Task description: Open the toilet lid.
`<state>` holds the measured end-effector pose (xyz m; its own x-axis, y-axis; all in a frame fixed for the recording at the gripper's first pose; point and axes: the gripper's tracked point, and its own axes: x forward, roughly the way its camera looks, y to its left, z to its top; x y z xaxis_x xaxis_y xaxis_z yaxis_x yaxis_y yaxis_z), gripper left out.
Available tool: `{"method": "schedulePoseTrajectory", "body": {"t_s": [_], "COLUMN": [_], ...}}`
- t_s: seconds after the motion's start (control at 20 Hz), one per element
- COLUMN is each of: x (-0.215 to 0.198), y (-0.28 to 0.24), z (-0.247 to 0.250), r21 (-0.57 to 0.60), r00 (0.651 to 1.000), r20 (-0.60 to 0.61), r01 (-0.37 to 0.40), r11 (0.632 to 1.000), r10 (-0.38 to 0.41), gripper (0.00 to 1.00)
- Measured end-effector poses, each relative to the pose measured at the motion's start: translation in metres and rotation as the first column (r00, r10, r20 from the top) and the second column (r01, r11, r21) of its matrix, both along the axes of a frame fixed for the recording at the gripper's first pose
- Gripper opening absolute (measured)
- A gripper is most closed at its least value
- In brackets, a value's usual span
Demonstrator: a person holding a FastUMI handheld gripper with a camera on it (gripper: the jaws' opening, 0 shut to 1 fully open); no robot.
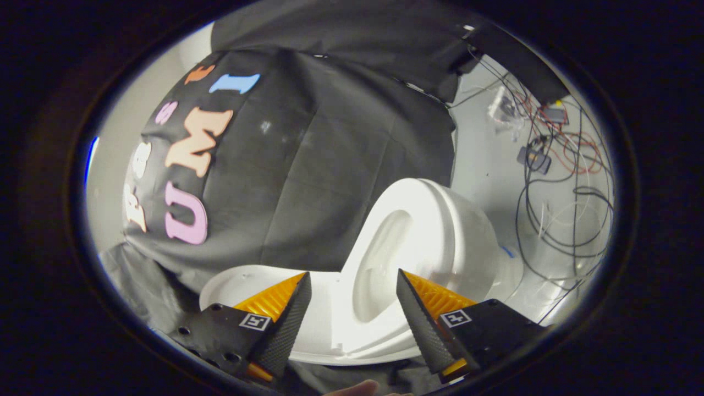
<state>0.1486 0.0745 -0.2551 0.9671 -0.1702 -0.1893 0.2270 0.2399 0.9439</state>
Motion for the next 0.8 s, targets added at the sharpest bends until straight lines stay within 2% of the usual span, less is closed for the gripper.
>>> {"method": "schedulePoseTrajectory", "body": {"t_s": [0.35,0.4,0.5,0.65,0.8], "x": [-0.004,-0.005,-0.007,-0.008,-0.015], "y": [0.005,0.007,0.006,0.000,0.005], "z": [-0.035,-0.039,-0.040,-0.041,-0.064], "r21": [0.177,0.195,0.204,0.206,0.203], "r00": [1.000,1.000,1.000,1.000,0.998], "r20": [-0.012,-0.018,-0.009,0.012,-0.058], "r01": [0.003,0.001,0.000,0.005,-0.006], "r11": [0.984,0.981,0.979,0.979,0.979], "r10": [-0.001,0.002,0.002,-0.008,0.018], "gripper": [0.96,0.91,0.80,0.80,0.80]}}
